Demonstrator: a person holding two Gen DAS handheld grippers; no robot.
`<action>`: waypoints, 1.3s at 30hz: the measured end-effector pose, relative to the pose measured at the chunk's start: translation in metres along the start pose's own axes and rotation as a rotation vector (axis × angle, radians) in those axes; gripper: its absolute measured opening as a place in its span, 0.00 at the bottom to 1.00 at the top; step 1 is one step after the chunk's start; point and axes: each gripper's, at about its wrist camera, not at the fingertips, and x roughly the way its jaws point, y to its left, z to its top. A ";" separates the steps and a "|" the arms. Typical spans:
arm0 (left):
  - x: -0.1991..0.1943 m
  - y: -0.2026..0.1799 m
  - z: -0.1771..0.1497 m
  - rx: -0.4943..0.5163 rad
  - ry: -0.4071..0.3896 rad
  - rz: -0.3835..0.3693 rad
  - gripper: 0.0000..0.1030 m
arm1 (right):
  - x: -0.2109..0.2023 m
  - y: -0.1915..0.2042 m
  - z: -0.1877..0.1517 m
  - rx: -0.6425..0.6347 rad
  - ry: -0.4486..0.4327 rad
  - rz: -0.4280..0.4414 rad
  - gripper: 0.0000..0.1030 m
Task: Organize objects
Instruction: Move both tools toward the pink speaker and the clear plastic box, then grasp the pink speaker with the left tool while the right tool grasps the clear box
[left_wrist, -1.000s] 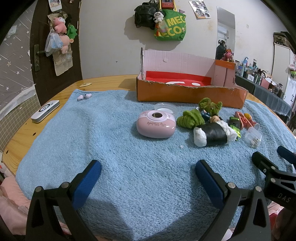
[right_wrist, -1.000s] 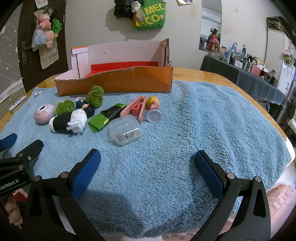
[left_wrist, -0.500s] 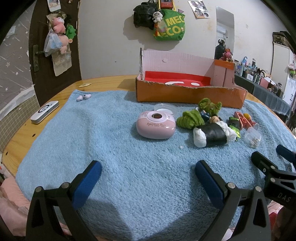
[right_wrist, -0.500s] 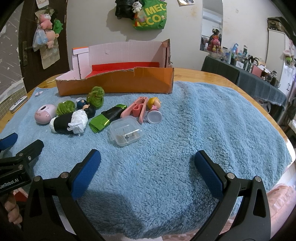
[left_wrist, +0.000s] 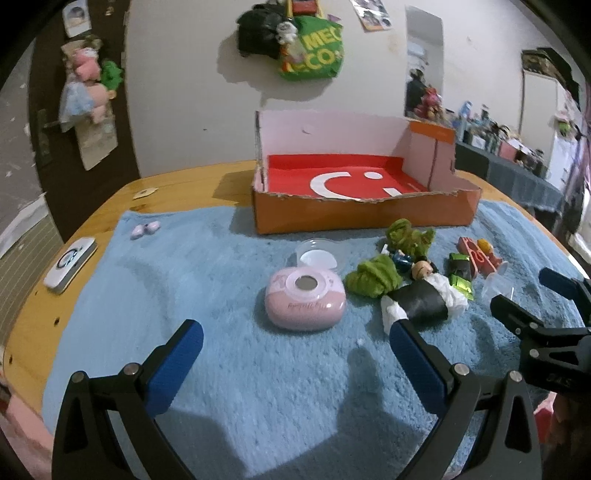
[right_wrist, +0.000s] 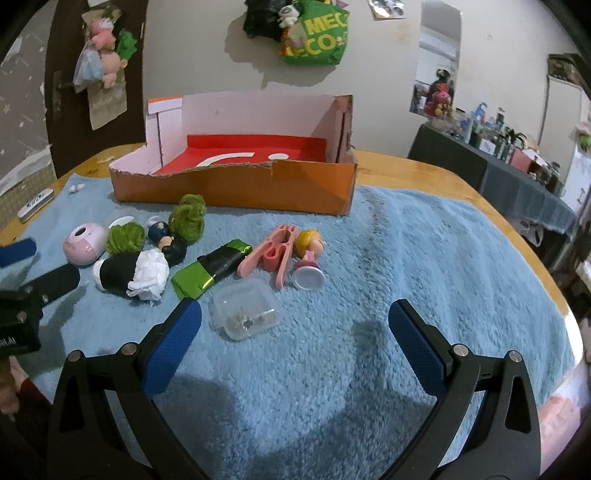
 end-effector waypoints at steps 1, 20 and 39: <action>0.001 0.001 0.002 0.005 0.006 -0.003 1.00 | 0.003 0.000 0.001 -0.010 0.012 0.012 1.00; 0.047 0.010 0.024 0.068 0.174 -0.085 0.91 | 0.020 -0.002 0.008 -0.083 0.062 0.093 0.86; 0.040 0.003 0.024 0.027 0.144 -0.084 0.53 | 0.013 0.001 0.006 -0.064 0.039 0.193 0.37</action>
